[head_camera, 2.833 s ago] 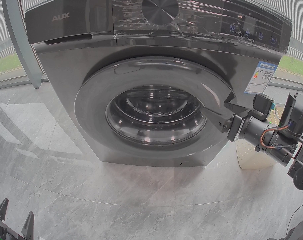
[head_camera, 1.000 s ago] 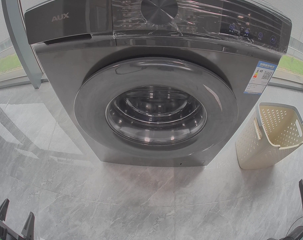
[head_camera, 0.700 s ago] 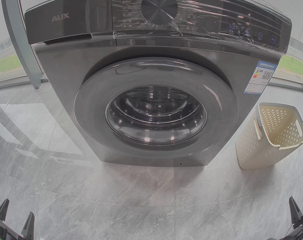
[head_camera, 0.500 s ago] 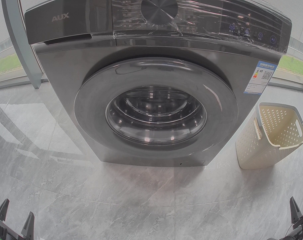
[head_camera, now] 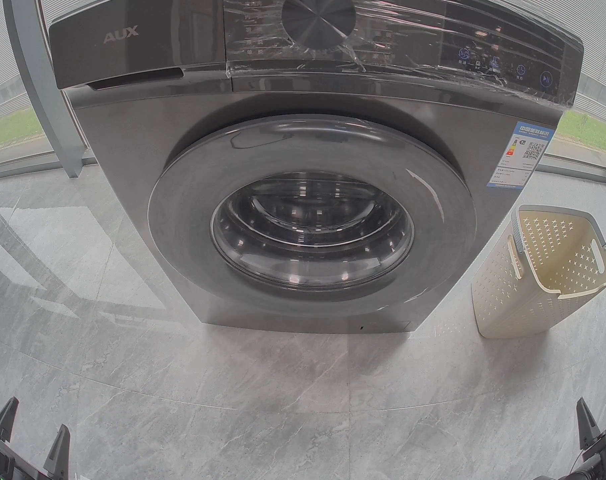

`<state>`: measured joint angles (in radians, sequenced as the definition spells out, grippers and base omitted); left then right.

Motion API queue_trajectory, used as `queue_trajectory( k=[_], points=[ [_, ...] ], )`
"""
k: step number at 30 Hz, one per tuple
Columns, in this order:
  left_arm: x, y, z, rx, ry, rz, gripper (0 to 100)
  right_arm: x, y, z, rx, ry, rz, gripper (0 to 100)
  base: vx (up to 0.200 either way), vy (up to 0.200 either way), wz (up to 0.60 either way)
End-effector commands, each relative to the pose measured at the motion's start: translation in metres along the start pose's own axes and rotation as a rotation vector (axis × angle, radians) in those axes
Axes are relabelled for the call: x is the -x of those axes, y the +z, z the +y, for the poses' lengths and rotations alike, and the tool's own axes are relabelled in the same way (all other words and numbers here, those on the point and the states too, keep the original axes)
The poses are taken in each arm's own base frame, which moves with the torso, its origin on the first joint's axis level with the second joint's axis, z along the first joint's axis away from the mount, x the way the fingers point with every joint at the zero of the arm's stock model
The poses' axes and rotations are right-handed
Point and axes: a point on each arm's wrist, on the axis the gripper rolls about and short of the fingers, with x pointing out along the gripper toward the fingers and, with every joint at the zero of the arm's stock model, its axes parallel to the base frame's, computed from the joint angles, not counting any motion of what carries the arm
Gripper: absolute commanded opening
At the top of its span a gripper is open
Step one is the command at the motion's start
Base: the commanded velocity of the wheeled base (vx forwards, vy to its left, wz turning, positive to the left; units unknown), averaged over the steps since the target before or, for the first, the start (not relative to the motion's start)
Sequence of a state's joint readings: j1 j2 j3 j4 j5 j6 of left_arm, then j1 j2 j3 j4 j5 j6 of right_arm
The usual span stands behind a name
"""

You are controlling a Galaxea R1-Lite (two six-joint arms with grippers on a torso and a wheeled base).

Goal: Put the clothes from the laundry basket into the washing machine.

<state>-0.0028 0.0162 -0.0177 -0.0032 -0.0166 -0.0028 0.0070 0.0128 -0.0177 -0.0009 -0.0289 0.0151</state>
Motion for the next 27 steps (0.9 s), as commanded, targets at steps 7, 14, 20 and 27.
queue_trajectory(
  k=[7, 14, 20, 27],
  points=[
    [0.0, -0.0053, 0.0, 0.002, -0.001, 0.002, 100, -0.0005, -0.0051, 0.0001, 0.003, -0.001, 0.007, 100, 0.0, 0.0, 0.0],
    [0.0, -0.0053, 0.0, 0.002, -0.001, 0.002, 100, -0.0007, -0.0049, 0.0001, 0.009, -0.001, 0.007, 100, 0.0, 0.0, 0.0],
    [0.0, -0.0053, 0.0, 0.002, -0.001, 0.002, 100, -0.0005, -0.0049, 0.0001, 0.008, 0.0, 0.006, 100, 0.0, 0.0, 0.0],
    [0.0, -0.0053, 0.0, 0.002, -0.001, 0.002, 100, -0.0007, -0.0049, 0.0, 0.009, 0.002, 0.007, 100, 0.0, 0.0, 0.0]
  ],
)
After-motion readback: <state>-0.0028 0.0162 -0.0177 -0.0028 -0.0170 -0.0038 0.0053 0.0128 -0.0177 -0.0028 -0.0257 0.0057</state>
